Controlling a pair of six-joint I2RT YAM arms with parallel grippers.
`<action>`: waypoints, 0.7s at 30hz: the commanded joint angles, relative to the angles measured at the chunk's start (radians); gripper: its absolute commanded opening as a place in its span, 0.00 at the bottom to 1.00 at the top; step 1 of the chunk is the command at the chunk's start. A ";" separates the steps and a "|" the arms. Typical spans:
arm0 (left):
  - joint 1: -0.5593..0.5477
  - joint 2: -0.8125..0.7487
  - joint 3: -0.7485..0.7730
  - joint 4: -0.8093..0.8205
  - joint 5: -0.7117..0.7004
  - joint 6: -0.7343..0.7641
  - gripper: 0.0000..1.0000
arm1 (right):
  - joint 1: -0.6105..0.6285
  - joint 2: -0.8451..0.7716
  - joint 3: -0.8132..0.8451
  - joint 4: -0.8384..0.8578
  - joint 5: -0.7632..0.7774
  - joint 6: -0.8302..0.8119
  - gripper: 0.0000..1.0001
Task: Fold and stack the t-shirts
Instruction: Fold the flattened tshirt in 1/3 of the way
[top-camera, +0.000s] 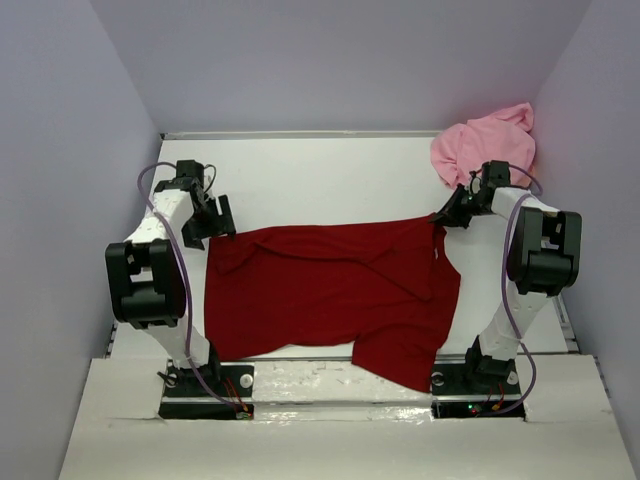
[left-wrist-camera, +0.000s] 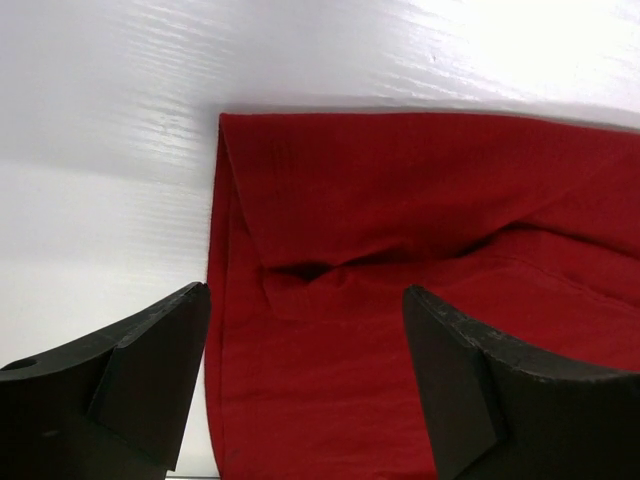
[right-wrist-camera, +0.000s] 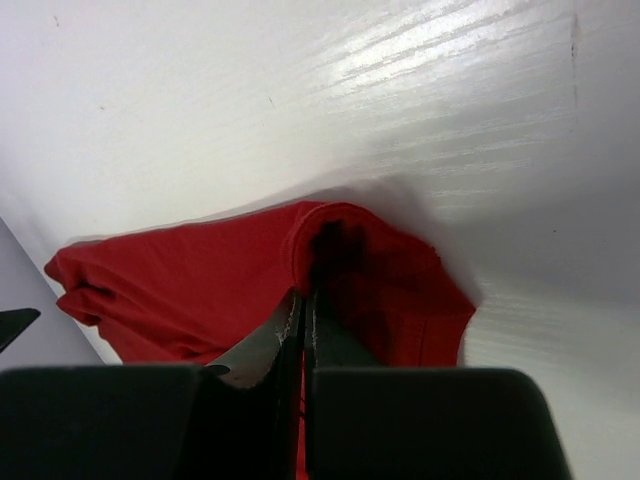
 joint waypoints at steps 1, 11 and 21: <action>-0.015 -0.016 0.004 -0.018 0.012 0.035 0.86 | -0.006 -0.028 0.056 0.005 -0.002 -0.008 0.00; -0.037 0.024 -0.015 -0.017 0.093 0.042 0.85 | -0.006 -0.029 0.061 0.005 0.007 -0.008 0.00; -0.052 0.076 -0.030 -0.011 0.102 0.043 0.85 | -0.006 -0.026 0.064 0.005 0.007 -0.008 0.00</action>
